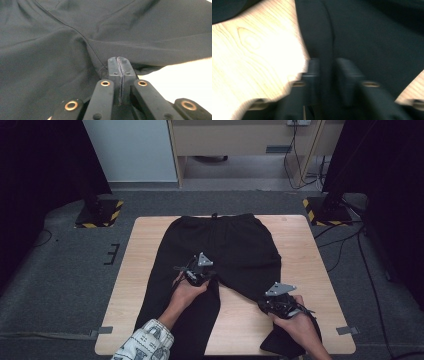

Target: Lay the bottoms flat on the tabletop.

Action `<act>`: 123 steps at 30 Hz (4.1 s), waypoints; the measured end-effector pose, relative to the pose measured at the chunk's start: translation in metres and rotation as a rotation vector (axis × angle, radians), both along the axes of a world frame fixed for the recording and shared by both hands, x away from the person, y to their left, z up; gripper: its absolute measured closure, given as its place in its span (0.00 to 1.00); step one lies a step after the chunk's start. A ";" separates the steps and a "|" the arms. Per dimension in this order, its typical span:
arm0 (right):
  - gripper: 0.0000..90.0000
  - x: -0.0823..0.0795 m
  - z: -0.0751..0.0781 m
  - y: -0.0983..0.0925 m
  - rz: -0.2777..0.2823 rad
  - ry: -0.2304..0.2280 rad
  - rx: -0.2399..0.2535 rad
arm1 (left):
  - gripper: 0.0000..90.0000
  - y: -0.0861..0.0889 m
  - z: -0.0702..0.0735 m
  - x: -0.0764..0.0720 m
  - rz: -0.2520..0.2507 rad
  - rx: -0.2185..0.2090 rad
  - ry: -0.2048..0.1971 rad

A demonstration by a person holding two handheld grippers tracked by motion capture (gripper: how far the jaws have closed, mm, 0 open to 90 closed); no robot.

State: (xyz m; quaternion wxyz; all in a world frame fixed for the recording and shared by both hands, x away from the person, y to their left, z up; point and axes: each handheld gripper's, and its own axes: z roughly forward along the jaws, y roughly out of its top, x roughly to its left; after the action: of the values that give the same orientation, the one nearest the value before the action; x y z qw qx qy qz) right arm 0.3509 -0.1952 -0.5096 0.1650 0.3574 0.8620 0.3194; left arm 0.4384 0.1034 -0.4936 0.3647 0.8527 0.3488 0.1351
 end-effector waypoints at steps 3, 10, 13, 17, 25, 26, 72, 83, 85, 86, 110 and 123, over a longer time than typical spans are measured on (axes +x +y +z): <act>0.99 0.009 0.007 -0.003 -0.018 0.012 0.028 | 0.98 0.001 0.001 0.001 -0.004 0.010 -0.001; 0.99 0.054 0.038 -0.022 -0.092 0.054 0.233 | 0.98 0.004 0.002 0.005 -0.014 0.042 0.003; 0.98 0.079 0.034 -0.029 -0.149 0.097 0.233 | 0.98 0.003 0.001 0.007 -0.020 0.055 0.015; 0.98 0.101 0.009 -0.031 -0.188 0.147 0.171 | 0.98 -0.001 -0.003 0.010 -0.026 0.077 0.026; 0.95 0.105 -0.010 -0.029 -0.211 0.183 0.170 | 0.82 -0.016 -0.002 0.000 -0.052 0.043 -0.024; 0.94 0.105 -0.010 -0.029 -0.216 0.186 0.173 | 0.80 -0.020 0.000 -0.002 -0.062 0.025 -0.026; 0.55 0.048 0.012 -0.044 -0.231 0.041 0.278 | 0.99 -0.075 -0.034 -0.002 -0.023 0.031 -0.031; 0.55 0.036 0.012 -0.062 -0.255 0.025 0.265 | 1.00 -0.057 -0.018 -0.026 -0.073 0.004 -0.043; 0.55 0.033 0.012 -0.065 -0.263 0.023 0.265 | 1.00 -0.048 -0.014 -0.032 -0.078 -0.006 -0.042; 0.54 0.031 0.011 -0.067 -0.265 0.022 0.260 | 1.00 -0.043 -0.012 -0.034 -0.082 -0.006 -0.043; 0.68 0.014 0.013 -0.080 -0.280 -0.005 0.197 | 1.00 0.007 -0.029 -0.018 -0.005 0.025 0.009; 0.57 0.080 -0.016 -0.044 -0.374 0.066 0.148 | 0.99 0.003 -0.026 -0.024 -0.011 -0.013 -0.024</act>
State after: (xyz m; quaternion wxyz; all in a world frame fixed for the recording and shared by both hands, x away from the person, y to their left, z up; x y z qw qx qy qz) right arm 0.4312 -0.2394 -0.5255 0.1664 0.5329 0.7596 0.3337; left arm 0.4141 0.1067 -0.5196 0.3751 0.8506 0.3406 0.1409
